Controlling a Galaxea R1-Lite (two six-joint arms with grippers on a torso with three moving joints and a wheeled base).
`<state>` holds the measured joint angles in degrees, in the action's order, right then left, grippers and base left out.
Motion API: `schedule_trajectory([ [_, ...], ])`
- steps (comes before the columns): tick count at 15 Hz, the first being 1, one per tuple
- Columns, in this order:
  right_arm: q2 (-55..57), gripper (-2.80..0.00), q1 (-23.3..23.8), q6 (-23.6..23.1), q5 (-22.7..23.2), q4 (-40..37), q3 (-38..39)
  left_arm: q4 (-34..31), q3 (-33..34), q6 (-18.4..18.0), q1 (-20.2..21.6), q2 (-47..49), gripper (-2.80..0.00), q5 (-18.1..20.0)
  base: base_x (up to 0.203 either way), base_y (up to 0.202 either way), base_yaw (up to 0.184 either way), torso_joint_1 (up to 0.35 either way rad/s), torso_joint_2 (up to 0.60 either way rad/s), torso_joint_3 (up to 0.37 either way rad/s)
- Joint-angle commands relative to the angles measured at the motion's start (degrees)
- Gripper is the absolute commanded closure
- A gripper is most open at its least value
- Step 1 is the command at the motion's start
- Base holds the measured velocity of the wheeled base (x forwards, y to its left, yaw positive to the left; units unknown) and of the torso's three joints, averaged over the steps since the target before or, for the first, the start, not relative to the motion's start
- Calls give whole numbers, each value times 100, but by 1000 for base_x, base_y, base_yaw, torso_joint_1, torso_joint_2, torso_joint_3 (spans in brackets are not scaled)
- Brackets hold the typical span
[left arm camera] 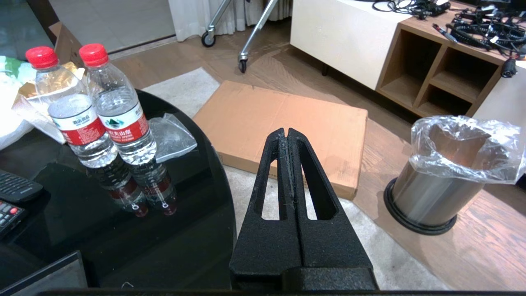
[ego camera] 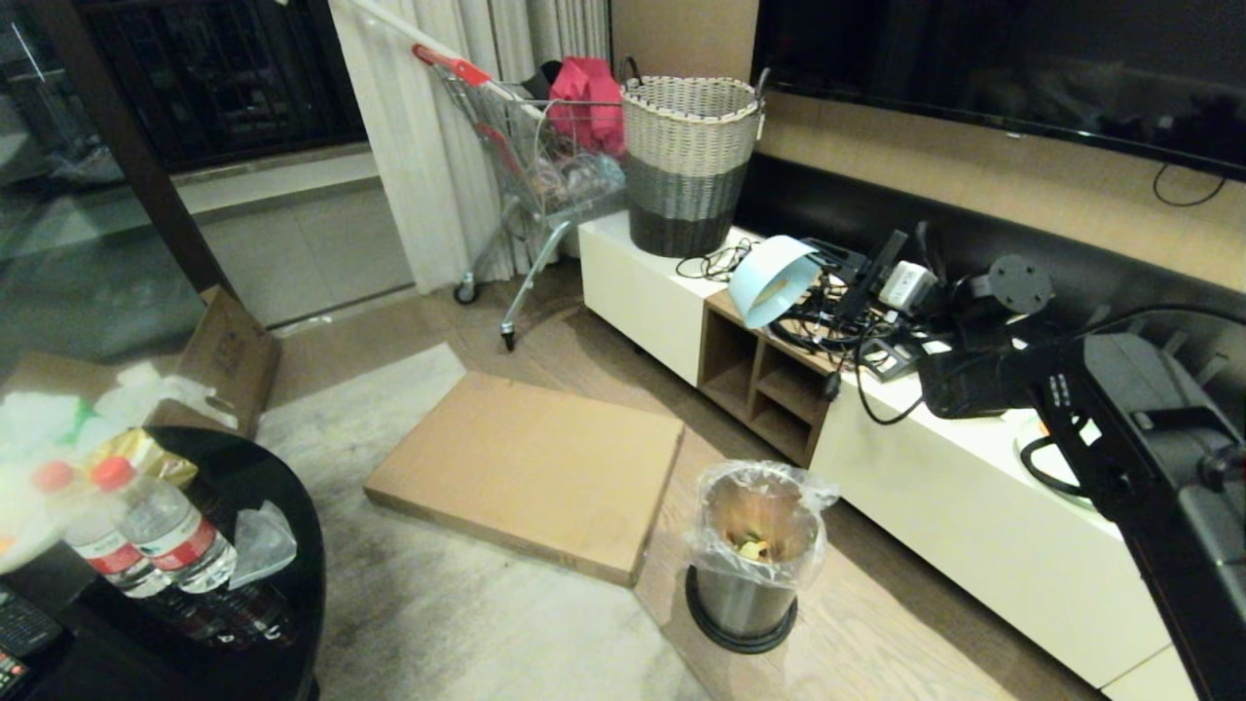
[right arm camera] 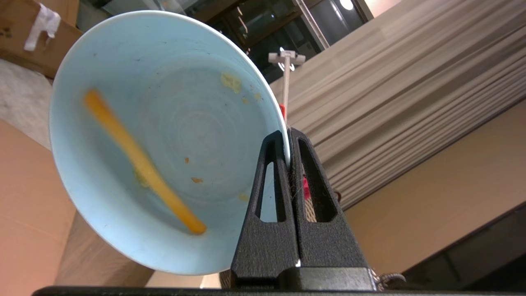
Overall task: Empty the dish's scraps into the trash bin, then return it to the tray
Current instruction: Put the bowl back to the table
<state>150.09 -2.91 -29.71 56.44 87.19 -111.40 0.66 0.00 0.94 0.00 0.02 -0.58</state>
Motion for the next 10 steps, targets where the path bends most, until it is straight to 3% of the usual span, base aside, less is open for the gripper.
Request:
schedule_trajectory([
  [1,-172,0,-104,-17,33,277,-22,4,0,3,0,-2,0,-3,0,0,0,0,0,0],
  [10,58,0,-147,-59,25,277,15,4,0,3,0,-2,0,-3,0,0,0,0,0,0],
])
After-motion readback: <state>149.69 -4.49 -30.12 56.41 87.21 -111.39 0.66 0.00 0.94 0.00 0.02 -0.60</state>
